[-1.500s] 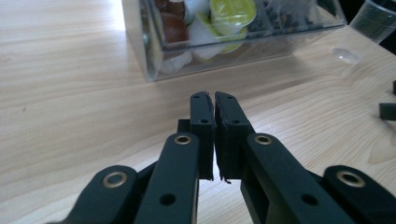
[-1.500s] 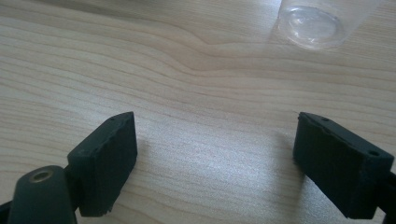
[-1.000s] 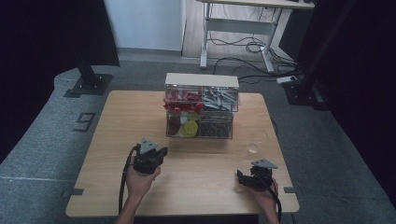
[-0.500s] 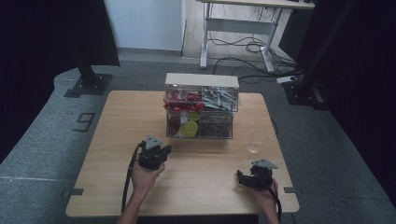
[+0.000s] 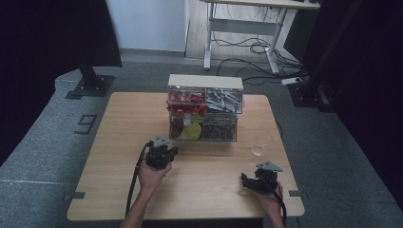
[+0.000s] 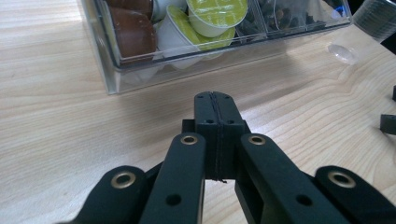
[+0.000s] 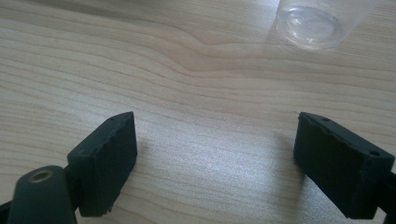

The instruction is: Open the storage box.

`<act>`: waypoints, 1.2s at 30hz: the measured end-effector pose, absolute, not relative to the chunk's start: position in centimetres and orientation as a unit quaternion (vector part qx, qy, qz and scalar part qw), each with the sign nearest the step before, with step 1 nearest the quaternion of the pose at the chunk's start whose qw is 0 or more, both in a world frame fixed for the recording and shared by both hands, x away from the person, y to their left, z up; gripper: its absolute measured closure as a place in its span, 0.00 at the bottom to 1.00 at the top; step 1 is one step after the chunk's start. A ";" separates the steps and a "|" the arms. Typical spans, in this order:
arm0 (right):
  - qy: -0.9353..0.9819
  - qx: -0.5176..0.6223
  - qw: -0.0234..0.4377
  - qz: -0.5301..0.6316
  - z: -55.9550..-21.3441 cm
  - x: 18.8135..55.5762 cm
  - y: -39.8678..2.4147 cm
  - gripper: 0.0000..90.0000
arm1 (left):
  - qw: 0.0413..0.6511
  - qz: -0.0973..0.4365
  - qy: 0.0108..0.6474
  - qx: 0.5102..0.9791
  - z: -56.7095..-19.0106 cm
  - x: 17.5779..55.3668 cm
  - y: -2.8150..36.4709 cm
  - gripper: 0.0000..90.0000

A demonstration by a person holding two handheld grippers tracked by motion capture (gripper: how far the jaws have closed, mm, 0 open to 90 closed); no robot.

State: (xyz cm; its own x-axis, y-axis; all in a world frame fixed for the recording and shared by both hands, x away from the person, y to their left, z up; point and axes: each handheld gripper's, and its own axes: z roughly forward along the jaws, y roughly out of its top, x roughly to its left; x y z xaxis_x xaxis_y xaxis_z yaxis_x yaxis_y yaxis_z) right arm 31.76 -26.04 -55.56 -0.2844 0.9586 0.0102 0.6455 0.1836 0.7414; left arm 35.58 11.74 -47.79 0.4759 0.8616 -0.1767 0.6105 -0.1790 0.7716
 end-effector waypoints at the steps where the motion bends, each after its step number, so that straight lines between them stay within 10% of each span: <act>1: 0.731 0.548 0.239 0.328 -55.6 31.8 -26.0 0.15 | 0.415 0.152 0.491 0.751 -47.9 35.7 11.6 1.00; 36: 0.731 0.548 0.239 0.327 -55.6 31.8 -26.0 0.15 | 0.398 0.149 0.498 0.756 -49.6 39.7 9.5 1.00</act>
